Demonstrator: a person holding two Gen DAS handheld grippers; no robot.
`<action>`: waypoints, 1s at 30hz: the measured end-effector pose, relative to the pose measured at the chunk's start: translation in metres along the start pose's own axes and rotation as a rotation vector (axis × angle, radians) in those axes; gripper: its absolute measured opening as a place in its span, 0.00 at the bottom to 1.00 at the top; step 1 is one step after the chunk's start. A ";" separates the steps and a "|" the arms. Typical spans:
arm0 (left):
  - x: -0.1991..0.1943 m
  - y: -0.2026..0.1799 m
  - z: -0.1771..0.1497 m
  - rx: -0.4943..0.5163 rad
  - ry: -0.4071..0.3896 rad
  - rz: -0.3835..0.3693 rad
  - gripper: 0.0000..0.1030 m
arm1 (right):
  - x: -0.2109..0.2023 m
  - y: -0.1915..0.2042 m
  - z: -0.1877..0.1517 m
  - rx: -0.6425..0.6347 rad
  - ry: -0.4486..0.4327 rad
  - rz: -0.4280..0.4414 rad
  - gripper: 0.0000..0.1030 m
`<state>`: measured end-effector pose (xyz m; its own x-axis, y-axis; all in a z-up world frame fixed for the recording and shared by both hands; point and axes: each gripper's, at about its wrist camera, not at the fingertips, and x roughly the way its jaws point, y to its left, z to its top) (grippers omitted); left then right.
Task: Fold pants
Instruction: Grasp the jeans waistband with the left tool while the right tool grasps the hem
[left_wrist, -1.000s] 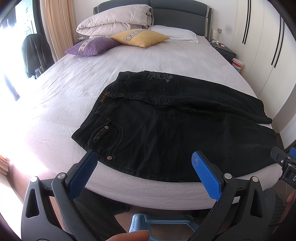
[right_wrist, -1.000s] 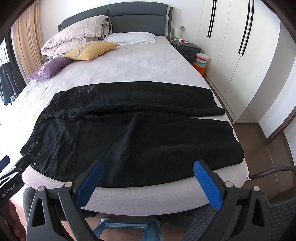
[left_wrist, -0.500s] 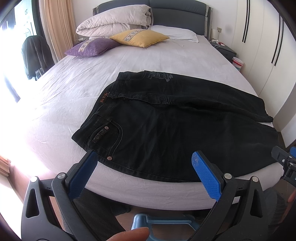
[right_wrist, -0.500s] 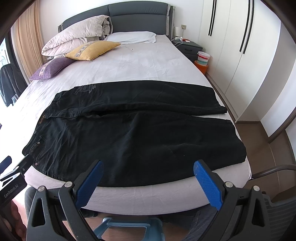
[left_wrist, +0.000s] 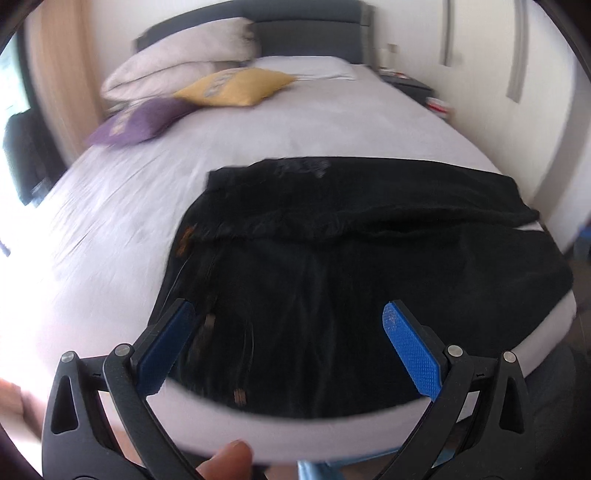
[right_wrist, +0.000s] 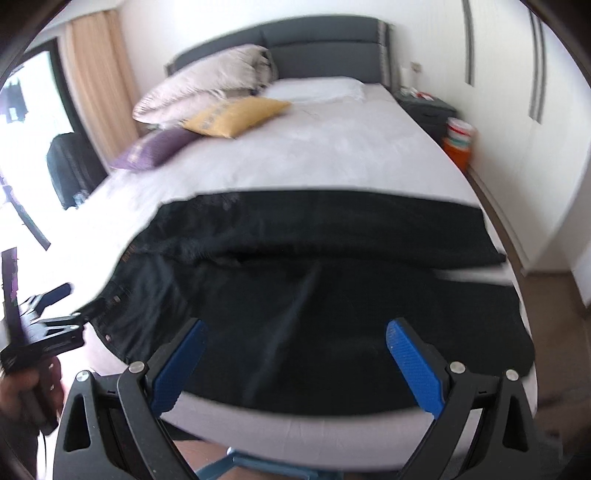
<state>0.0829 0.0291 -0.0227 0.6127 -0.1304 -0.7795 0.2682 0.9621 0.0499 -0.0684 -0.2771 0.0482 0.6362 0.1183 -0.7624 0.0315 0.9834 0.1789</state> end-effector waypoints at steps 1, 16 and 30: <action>0.008 0.004 0.007 0.023 0.006 0.004 1.00 | 0.003 -0.004 0.009 -0.020 -0.015 0.026 0.97; 0.194 0.071 0.213 0.431 0.135 -0.113 0.99 | 0.136 -0.040 0.104 -0.399 0.115 0.237 0.92; 0.328 0.058 0.246 0.549 0.423 -0.332 0.64 | 0.232 -0.081 0.154 -0.414 0.217 0.369 0.92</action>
<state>0.4829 -0.0167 -0.1219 0.1290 -0.1826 -0.9747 0.7865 0.6174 -0.0116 0.1955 -0.3507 -0.0480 0.3747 0.4454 -0.8132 -0.4932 0.8384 0.2320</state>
